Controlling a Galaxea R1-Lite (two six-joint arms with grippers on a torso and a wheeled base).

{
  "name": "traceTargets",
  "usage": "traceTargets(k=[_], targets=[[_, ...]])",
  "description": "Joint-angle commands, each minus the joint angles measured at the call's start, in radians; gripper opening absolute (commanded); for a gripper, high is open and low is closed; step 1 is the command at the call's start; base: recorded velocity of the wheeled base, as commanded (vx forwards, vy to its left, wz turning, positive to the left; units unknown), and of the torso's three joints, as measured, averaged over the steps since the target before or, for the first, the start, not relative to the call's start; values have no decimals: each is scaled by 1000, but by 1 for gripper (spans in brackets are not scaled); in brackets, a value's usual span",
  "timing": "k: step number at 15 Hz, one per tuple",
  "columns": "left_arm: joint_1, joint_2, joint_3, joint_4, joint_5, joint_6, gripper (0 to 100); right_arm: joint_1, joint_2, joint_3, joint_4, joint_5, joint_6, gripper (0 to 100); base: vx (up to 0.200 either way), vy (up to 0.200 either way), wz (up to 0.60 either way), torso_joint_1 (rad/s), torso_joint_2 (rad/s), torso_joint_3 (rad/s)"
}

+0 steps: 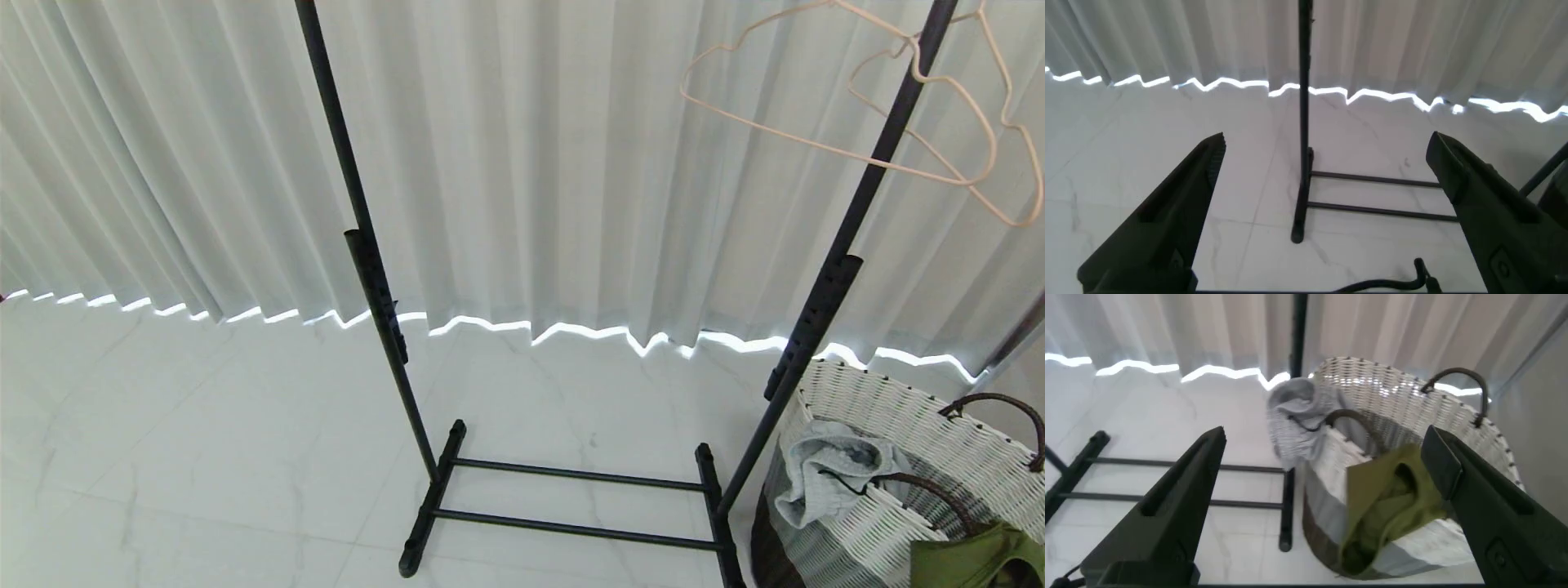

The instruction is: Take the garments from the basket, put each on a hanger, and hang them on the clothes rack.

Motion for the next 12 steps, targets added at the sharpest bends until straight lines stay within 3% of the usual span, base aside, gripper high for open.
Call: traceTargets(k=[1,9,12], targets=[[0,2,0,0,0,0,100,0,0,0,1,0,0,100,0,-200,0,-2,-2,2],[0,2,0,0,0,-2,100,0,0,0,1,0,0,100,0,-200,0,2,3,4],[0,2,0,0,0,-2,100,0,0,0,1,0,0,100,0,0,0,0,0,0]])
